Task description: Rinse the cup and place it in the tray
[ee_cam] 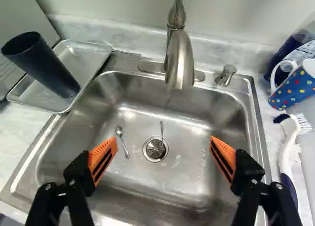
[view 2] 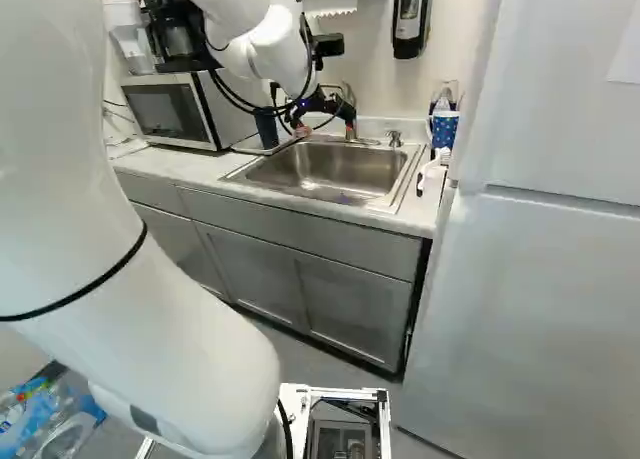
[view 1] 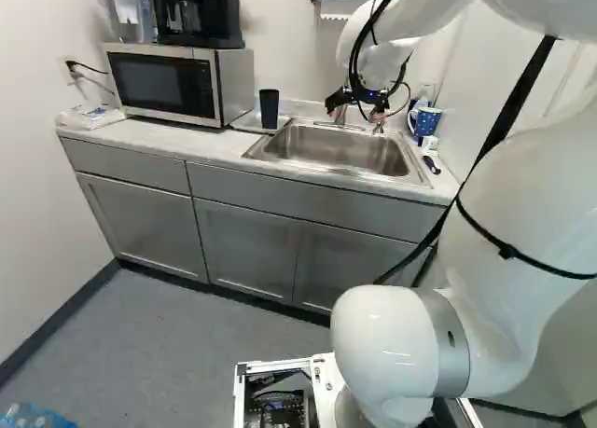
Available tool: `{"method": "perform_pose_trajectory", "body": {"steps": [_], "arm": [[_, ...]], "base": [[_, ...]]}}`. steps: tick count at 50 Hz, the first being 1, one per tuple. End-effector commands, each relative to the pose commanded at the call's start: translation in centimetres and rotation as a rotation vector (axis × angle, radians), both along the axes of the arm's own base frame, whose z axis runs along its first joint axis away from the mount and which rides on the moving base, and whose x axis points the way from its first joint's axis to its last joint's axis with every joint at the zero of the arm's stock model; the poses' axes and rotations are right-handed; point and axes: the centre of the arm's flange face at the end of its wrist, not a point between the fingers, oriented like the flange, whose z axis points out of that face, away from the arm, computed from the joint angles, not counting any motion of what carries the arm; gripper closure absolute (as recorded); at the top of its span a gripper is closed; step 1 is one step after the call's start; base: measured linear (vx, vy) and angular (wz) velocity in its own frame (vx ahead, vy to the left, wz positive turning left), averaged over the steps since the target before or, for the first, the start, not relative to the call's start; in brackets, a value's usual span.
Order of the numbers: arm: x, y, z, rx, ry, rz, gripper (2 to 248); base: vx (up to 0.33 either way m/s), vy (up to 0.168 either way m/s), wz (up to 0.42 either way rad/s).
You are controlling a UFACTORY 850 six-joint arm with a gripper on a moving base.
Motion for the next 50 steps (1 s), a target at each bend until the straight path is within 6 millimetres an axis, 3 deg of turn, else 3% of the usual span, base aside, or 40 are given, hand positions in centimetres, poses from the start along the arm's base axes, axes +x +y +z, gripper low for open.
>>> {"method": "perform_pose_trajectory", "body": {"steps": [20,50], "arm": [[0.0,0.0,0.0,0.0,0.0,0.0,3],[0.0,0.0,0.0,0.0,0.0,0.0,3]], "base": [[-0.033,0.082,0.0],[-0.082,0.128,-0.021]]}}
